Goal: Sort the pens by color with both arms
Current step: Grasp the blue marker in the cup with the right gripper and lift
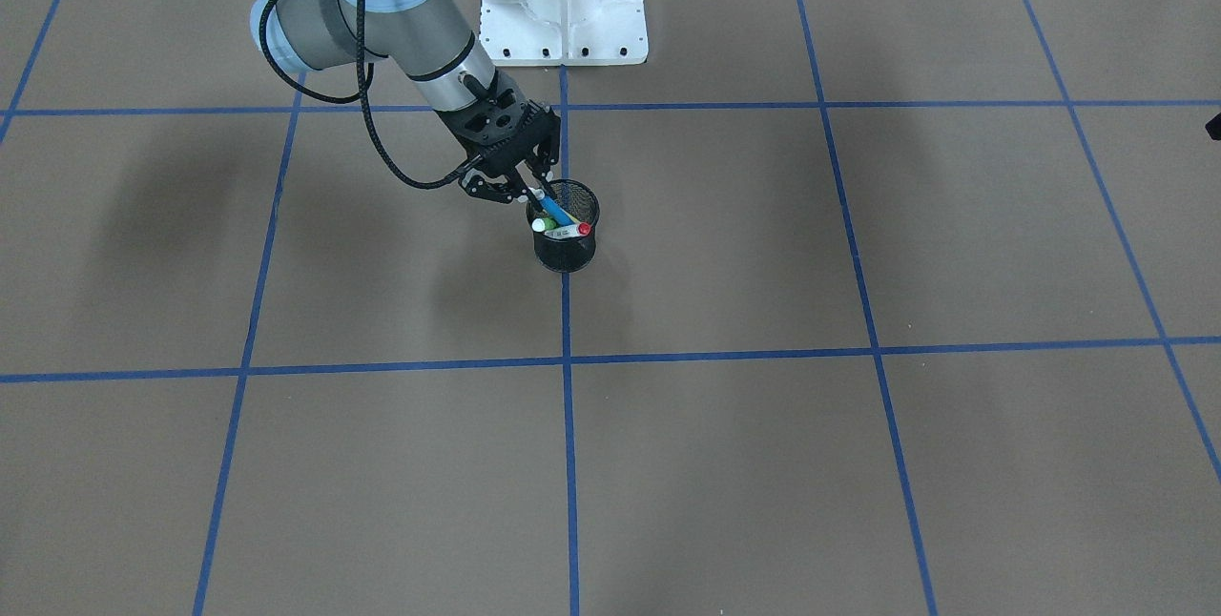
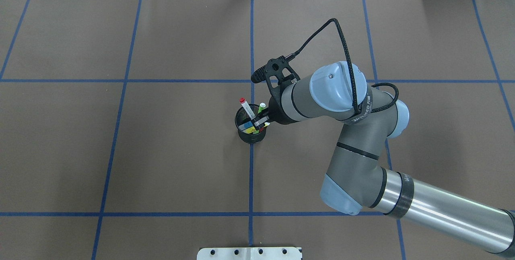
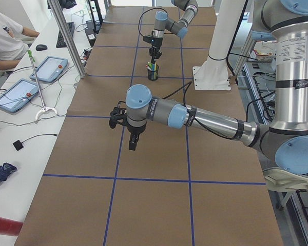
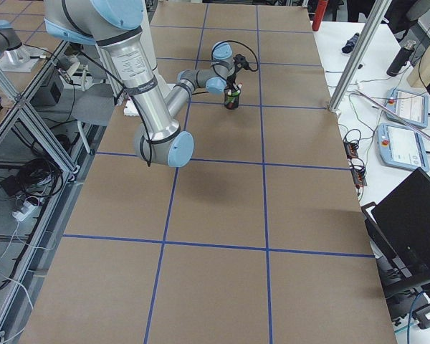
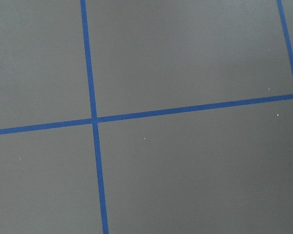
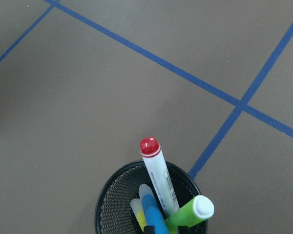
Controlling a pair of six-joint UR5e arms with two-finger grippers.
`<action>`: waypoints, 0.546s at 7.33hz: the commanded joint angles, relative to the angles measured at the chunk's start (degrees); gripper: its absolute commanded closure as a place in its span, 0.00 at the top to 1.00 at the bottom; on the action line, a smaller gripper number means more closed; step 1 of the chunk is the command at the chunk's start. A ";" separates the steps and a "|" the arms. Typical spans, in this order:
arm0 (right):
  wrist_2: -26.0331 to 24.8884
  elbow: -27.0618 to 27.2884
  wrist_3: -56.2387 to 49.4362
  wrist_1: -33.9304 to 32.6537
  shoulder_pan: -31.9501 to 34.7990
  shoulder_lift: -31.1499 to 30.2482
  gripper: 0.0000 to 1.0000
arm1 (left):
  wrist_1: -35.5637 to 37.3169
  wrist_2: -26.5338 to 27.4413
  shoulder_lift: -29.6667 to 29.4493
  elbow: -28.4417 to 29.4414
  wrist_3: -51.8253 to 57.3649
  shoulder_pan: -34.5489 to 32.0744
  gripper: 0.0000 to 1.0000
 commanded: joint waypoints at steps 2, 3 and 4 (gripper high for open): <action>0.00 1.13 0.25 -1.99 0.27 1.72 0.00 | 0.04 -0.82 0.00 -0.20 -0.09 0.00 1.00; 0.26 3.40 0.25 -5.67 0.97 2.60 0.00 | 0.04 -1.43 0.09 -0.21 -0.09 0.00 1.00; 0.61 6.29 0.25 -9.01 1.58 2.79 0.00 | 0.04 -1.44 0.00 -0.21 -0.09 0.00 1.00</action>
